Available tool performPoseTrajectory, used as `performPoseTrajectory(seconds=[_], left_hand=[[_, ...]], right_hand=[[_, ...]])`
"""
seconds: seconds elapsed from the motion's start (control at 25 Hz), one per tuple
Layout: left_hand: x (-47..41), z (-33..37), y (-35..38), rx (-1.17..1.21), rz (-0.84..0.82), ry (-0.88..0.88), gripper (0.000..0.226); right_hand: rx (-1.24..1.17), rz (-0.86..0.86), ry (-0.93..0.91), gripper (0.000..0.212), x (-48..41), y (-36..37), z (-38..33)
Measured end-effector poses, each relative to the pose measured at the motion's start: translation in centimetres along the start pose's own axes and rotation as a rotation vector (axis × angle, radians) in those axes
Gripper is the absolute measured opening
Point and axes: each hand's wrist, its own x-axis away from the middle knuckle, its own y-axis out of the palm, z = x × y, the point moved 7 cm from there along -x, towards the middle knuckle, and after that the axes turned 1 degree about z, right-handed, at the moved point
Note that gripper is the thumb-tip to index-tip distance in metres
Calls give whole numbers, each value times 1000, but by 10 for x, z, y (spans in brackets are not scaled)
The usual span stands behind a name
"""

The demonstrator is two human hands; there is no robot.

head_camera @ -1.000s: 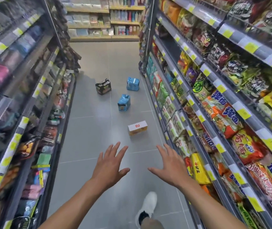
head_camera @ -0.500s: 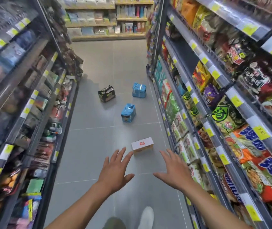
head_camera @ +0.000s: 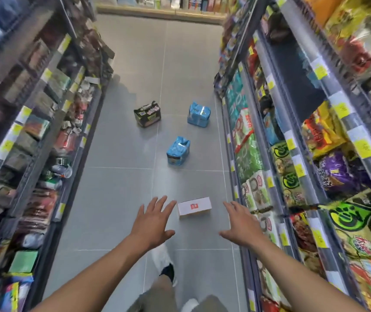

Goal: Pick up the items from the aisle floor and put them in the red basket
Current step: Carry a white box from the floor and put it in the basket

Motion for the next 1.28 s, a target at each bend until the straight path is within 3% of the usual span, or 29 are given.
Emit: performPoseTrajectory(seconds=[0.36,0.68,1.0,1.16,1.28], left_hand=[[-167,-23,32,-12,-50,-1,88],[-309,-25,234,-71,-146,-37,79],[-434,-49,449,-124,-118,-72,91],[-462,-55,486,-138,-102,-87,79],[-451,-58,456,-130,-97,-84,79]], right_hand=[[117,-135,-39,103,-160,32,16],[142,-195,-108,91,-325,200,66],[366,-209,-194,114,-477,401,91],[368,-90,-224,86,-511,432,88],[329,-77,-239,84,-498,407,79]])
